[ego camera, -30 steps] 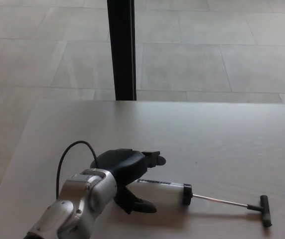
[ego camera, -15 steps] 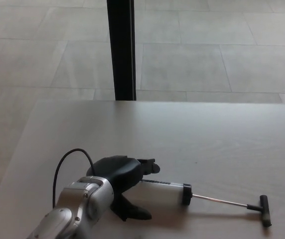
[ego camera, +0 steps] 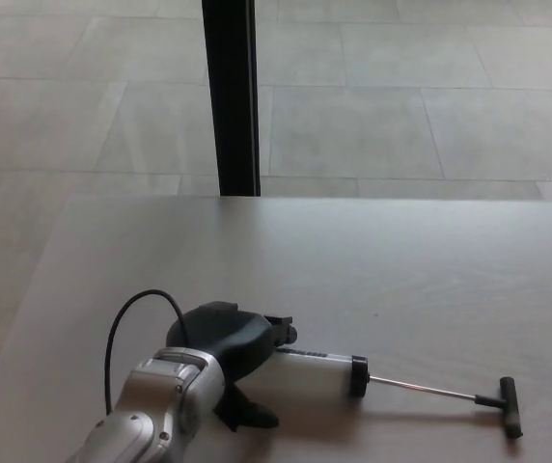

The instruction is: The robot uses its left hand to lift the air pump kept on the middle of the desk and use the right hand to compress the handle

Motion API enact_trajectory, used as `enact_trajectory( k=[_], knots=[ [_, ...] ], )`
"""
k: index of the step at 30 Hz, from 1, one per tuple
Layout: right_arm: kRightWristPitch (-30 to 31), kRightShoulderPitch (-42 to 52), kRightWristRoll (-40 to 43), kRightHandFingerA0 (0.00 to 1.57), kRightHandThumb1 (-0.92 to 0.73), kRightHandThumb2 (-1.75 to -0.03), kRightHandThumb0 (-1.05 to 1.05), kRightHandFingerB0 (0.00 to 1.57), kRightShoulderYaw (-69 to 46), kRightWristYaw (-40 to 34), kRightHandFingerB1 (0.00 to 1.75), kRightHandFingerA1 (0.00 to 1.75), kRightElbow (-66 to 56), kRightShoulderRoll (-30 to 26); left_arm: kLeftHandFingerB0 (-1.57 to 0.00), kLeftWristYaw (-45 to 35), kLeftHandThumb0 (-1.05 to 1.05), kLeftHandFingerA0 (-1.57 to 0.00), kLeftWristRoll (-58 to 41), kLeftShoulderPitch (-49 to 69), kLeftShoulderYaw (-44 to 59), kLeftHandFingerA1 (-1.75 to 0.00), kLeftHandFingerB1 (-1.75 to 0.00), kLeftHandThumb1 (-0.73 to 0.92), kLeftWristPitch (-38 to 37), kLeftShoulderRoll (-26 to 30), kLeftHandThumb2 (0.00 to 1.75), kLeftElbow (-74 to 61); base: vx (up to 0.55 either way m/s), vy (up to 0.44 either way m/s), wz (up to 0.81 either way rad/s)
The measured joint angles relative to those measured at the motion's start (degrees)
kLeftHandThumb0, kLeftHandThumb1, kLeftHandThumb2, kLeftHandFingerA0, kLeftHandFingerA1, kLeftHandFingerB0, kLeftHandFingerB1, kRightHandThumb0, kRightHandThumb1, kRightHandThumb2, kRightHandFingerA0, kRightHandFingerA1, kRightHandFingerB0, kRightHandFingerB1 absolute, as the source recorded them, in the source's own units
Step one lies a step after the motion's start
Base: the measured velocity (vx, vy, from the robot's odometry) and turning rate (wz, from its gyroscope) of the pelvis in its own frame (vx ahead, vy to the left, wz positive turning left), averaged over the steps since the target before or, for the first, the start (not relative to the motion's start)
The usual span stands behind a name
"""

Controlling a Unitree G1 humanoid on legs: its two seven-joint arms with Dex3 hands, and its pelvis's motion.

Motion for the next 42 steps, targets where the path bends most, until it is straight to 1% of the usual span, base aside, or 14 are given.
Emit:
enact_trajectory(
  k=[8,10,14,16,17,31,32,33,35,37,38,40,41,42],
  knots=[
    [0.1,-1.1,-0.2,0.35,-0.78,-0.64,-0.61,0.49,0.0,-0.4,0.37,0.56,0.1,0.0,-0.40,3.8,-0.57,-0.45,0.8,-0.3,0.0,-0.69,-0.44,0.66,1.1,-3.9,0.60,1.6,0.00,0.000,0.00],
    [0.2,-1.4,-0.2,0.35,-0.78,-0.63,-0.56,0.50,0.0,-0.6,0.38,0.55,0.1,0.0,-0.49,5.1,-0.47,-0.89,0.9,-0.6,0.0,-1.41,-0.53,0.65,1.0,-4.4,0.60,2.3,0.00,0.000,0.00],
    [0.3,-1.8,-0.2,0.39,-0.77,-0.63,-0.55,0.51,-0.1,-0.9,0.38,0.58,0.1,0.0,-0.50,9.0,-0.46,-0.88,0.8,-1.5,0.3,-1.49,-0.56,0.63,-0.3,-5.9,0.63,4.5,0.00,0.000,0.00],
    [0.4,-2.2,-0.2,0.39,-0.77,-0.63,-0.57,0.52,-0.2,-1.3,0.38,0.58,0.1,0.0,-0.44,11.2,-0.51,-1.02,0.7,-1.6,0.2,-1.25,-0.63,0.49,-1.2,-6.6,0.92,5.7,0.00,0.000,0.00],
    [0.4,-2.4,-0.2,0.39,-0.76,-0.63,-0.58,0.52,-0.2,-1.6,0.38,0.57,0.1,0.0,-0.49,11.9,-0.46,-0.88,0.7,-1.7,0.0,-1.47,-0.55,0.65,-1.5,-6.8,0.59,6.1,0.00,0.000,0.00],
    [0.7,-4.5,-0.6,0.39,-0.77,-0.63,-0.55,0.50,0.1,-3.4,0.38,0.54,0.1,0.1,-0.59,14.2,-0.46,-0.73,1.2,-2.8,-2.0,-1.27,-0.75,0.65,-2.6,-6.7,0.60,8.5,0.00,0.000,0.00],
    [0.8,-4.5,-0.6,0.32,-0.64,-1.01,-0.58,0.45,0.1,-3.5,0.56,0.59,0.1,0.1,-0.61,14.1,-0.47,-0.75,1.3,-2.8,-2.2,-1.30,-0.79,0.63,-2.4,-6.6,0.61,8.4,0.00,0.000,0.00],
    [0.8,-4.5,-0.6,0.40,-0.77,-0.63,-0.55,0.51,0.2,-3.5,0.38,0.53,0.1,0.1,-0.49,13.7,-0.47,-0.82,1.6,-2.8,-2.4,-1.34,-0.62,0.63,-1.9,-6.5,0.61,8.1,0.00,0.000,0.00],
    [0.9,-4.5,-0.7,0.40,-0.77,-0.63,-0.54,0.51,0.2,-3.7,0.38,0.54,0.1,0.1,-0.31,13.4,-0.48,-0.92,2.1,-2.9,-2.7,-1.13,-0.60,0.45,-1.1,-6.3,0.93,7.9,0.00,0.000,0.00],
    [1.0,-4.5,-0.9,0.40,-0.77,-0.63,-0.55,0.51,0.3,-3.8,0.38,0.53,0.1,0.1,-0.27,12.8,-0.56,-0.67,2.8,-3.1,-3.2,-1.33,-0.54,0.66,0.2,-6.4,0.61,7.9,0.00,0.000,0.00],
    [1.0,-4.5,-0.9,0.39,-0.77,-0.63,-0.55,0.51,0.3,-3.8,0.38,0.53,0.1,0.1,-0.06,12.4,-0.55,-0.83,3.0,-3.2,-3.4,-1.09,-0.51,0.44,0.9,-6.5,0.93,7.9,0.00,0.000,0.00],
    [1.0,-4.5,-0.9,0.30,-0.63,-1.02,-0.54,0.43,0.4,-3.9,0.56,0.58,0.1,0.1,-0.03,11.4,-0.67,-0.76,3.6,-3.8,-3.8,-1.01,-0.42,0.62,2.4,-6.9,0.59,8.0,0.00,0.000,0.00],
    [1.0,-4.5,-0.9,0.38,-0.78,-0.63,-0.57,0.51,0.5,-3.9,0.37,0.51,0.1,0.1,-0.02,11.0,-0.67,-0.81,3.9,-4.0,-4.2,-0.86,-0.47,0.39,3.0,-7.0,0.83,8.1,0.00,0.000,0.00],
    [1.0,-4.5,-1.0,0.38,-0.77,-0.63,-0.56,0.51,0.5,-3.9,0.38,0.50,0.1,0.1,-0.01,10.4,-0.68,-0.69,4.3,-4.3,-4.5,-0.85,-0.36,0.59,3.8,-7.1,0.60,8.1,0.00,0.000,0.00]
  ],
)
